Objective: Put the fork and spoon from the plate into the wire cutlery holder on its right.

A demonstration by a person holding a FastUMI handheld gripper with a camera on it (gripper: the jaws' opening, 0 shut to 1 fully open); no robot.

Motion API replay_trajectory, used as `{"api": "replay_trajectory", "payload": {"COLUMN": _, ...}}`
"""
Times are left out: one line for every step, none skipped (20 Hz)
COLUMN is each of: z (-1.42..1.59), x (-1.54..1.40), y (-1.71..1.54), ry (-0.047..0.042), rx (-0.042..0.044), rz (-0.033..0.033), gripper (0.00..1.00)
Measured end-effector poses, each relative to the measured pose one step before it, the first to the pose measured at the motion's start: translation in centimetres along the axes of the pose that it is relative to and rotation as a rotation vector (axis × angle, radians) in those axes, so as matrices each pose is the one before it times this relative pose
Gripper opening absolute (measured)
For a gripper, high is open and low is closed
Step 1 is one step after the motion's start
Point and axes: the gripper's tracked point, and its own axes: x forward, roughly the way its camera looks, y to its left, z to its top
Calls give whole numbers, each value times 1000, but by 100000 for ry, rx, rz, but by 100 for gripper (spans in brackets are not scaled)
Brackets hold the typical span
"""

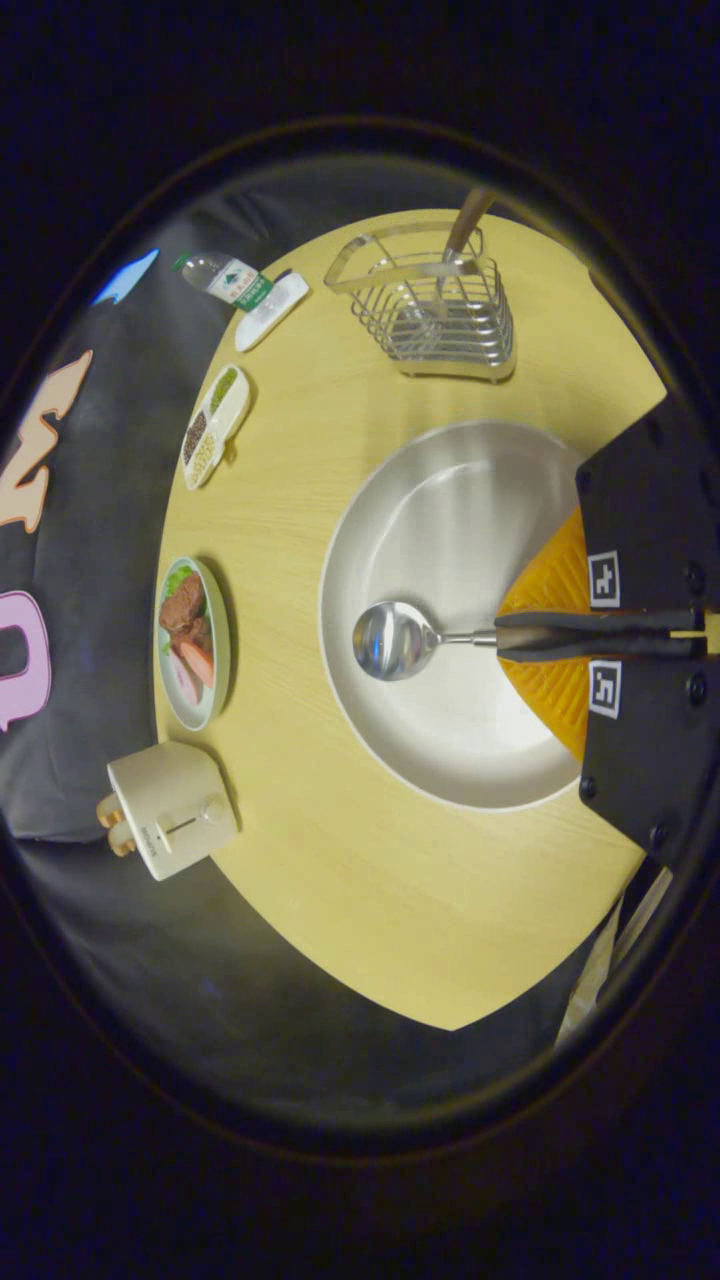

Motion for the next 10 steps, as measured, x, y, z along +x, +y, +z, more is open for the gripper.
{"api": "replay_trajectory", "payload": {"z": 326, "x": -310, "y": -482, "ry": -29, "rx": -184, "rz": -160, "gripper": 5}}
{"api": "replay_trajectory", "payload": {"z": 329, "x": -441, "y": -494, "ry": 114, "rx": -597, "rz": -343, "gripper": 5}}
{"api": "replay_trajectory", "payload": {"z": 289, "x": -386, "y": -544, "ry": 192, "rx": -799, "rz": -607, "gripper": 5}}
{"api": "replay_trajectory", "payload": {"z": 267, "x": -349, "y": -416, "ry": -15, "rx": -713, "rz": -401, "gripper": 5}}
{"api": "replay_trajectory", "payload": {"z": 280, "x": -313, "y": -337, "ry": -187, "rx": -527, "rz": -129, "gripper": 5}}
{"api": "replay_trajectory", "payload": {"z": 230, "x": -383, "y": -256, "ry": 120, "rx": -307, "rz": 264, "gripper": 5}}
{"api": "replay_trajectory", "payload": {"z": 113, "x": -319, "y": -203, "ry": 9, "rx": 158, "rz": 314, "gripper": 5}}
{"api": "replay_trajectory", "payload": {"z": 280, "x": -401, "y": -267, "ry": -210, "rx": 408, "rz": 298, "gripper": 5}}
{"api": "replay_trajectory", "payload": {"z": 157, "x": -310, "y": -196, "ry": -170, "rx": 299, "rz": 204, "gripper": 5}}
{"api": "replay_trajectory", "payload": {"z": 210, "x": -242, "y": -220, "ry": -184, "rx": 191, "rz": 48, "gripper": 5}}
